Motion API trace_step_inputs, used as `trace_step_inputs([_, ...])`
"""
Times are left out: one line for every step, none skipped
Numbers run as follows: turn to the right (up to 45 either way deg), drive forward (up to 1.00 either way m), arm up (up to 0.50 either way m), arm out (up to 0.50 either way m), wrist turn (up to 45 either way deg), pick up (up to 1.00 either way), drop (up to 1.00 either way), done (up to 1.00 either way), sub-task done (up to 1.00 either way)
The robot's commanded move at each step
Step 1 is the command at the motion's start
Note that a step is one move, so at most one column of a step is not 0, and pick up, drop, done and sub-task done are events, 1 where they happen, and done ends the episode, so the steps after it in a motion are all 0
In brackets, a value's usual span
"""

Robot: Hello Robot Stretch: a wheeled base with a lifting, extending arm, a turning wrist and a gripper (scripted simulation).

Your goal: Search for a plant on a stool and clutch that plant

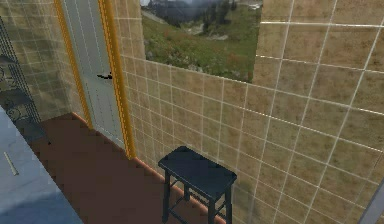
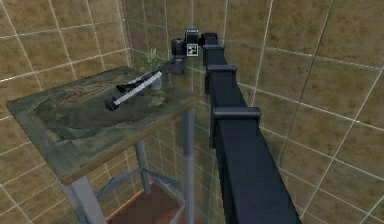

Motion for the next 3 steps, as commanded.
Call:
trace_step_inputs([0.0, 0.0, 0.0, 0.0, 45.0, 0.0, 0.0, 0.0, 0.0])
trace_step_inputs([0.0, 0.0, 0.0, 0.0, 9.0, 0.0, 0.0, 0.0, 0.0])
trace_step_inputs([0.0, 0.0, 0.0, 0.0, 0.0, 1.0, 0.0, 0.0, 0.0])
